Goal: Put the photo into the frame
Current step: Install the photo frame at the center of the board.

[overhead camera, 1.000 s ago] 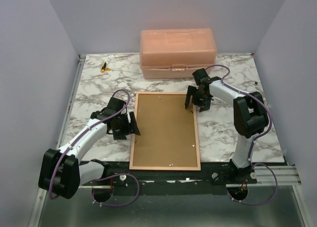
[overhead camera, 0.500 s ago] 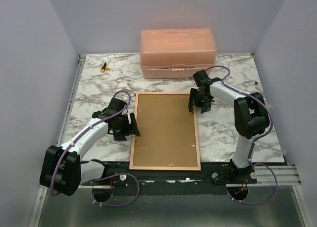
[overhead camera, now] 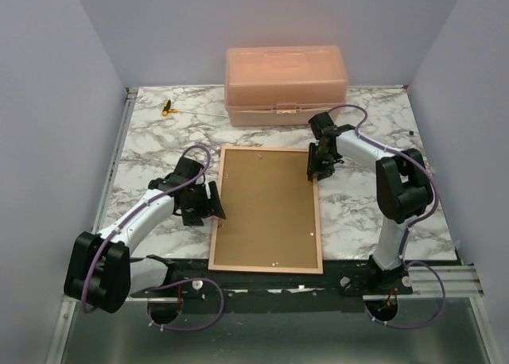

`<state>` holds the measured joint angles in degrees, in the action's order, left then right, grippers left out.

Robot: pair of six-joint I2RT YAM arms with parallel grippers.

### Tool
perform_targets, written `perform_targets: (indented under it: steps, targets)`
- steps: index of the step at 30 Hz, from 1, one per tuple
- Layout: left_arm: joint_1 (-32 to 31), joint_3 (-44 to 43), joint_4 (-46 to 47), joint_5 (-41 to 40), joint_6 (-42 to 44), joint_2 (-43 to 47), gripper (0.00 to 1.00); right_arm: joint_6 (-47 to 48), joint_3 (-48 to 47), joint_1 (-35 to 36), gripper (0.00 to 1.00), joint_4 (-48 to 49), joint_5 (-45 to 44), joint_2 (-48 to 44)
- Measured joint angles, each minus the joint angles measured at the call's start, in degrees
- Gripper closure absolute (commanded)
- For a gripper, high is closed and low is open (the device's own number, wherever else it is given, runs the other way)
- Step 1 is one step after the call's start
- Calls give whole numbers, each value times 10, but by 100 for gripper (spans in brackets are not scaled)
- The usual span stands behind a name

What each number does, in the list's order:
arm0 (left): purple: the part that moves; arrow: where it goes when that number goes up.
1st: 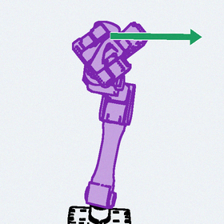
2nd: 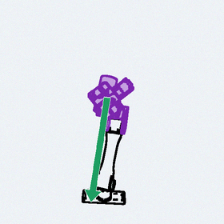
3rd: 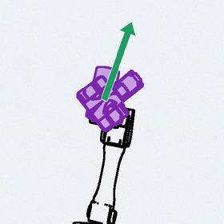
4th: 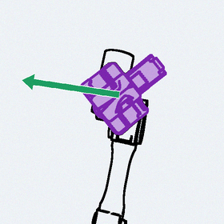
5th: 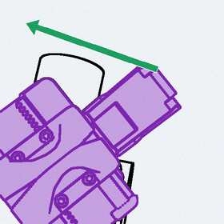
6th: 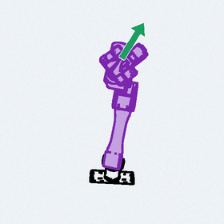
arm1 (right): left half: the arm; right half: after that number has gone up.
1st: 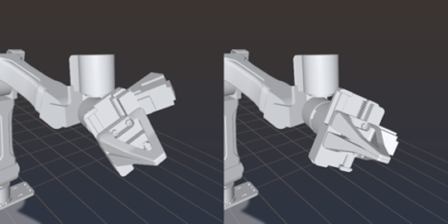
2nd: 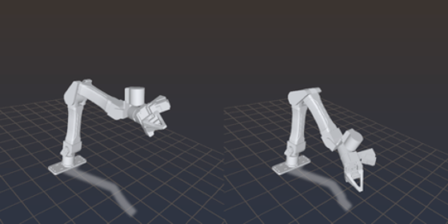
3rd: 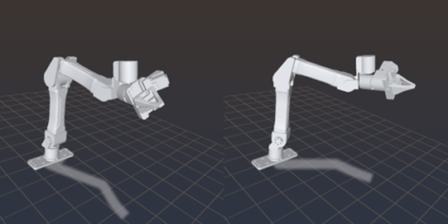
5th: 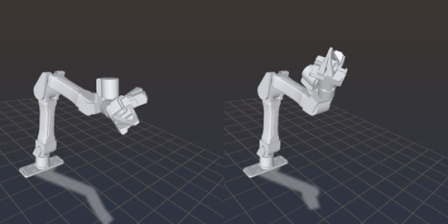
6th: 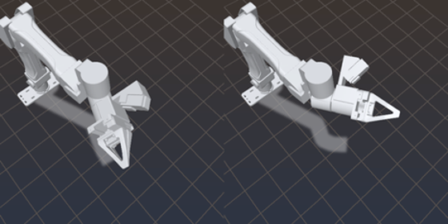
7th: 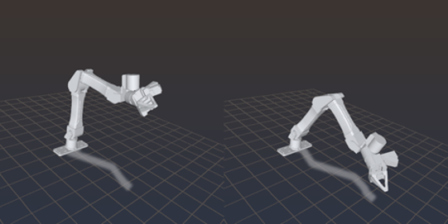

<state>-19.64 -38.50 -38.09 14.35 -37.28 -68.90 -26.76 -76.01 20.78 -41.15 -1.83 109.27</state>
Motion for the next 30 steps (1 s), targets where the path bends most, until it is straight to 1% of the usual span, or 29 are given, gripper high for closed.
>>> perform_targets:
  steps: [1,4,6,7,13,16,17,19,23,24,26,30]
  targets:
    - [0,0,1,0,0,0,25,0,0,1,71,1,0,0]
    - [0,0,2,0,0,0,25,3,0,1,89,-1,-8,0]
    - [0,0,3,0,0,0,25,4,-2,1,97,-5,-13,-1]
    - [0,0,3,0,0,0,25,4,-4,1,99,-6,-15,-1]
    - [0,0,3,0,0,-5,25,15,-12,2,100,-10,-25,-1]
    - [0,-3,2,0,3,-10,25,18,-12,2,92,-10,-25,-1]
    - [0,-5,2,0,4,-12,25,18,-12,2,81,-10,-24,-1]
    - [0,-14,-3,-2,7,-17,25,16,-13,2,62,-10,-24,-1]
    - [5,-43,-11,-7,15,-34,25,12,-17,2,41,-15,-23,-3]
    - [7,-53,-12,-9,18,-40,25,10,-18,1,37,-15,-23,-6]
    - [12,-69,-11,-9,22,-54,25,6,-19,1,32,-15,-21,-16]
    - [15,-92,-6,-9,24,-89,25,-4,-18,-4,31,-12,-6,-40]
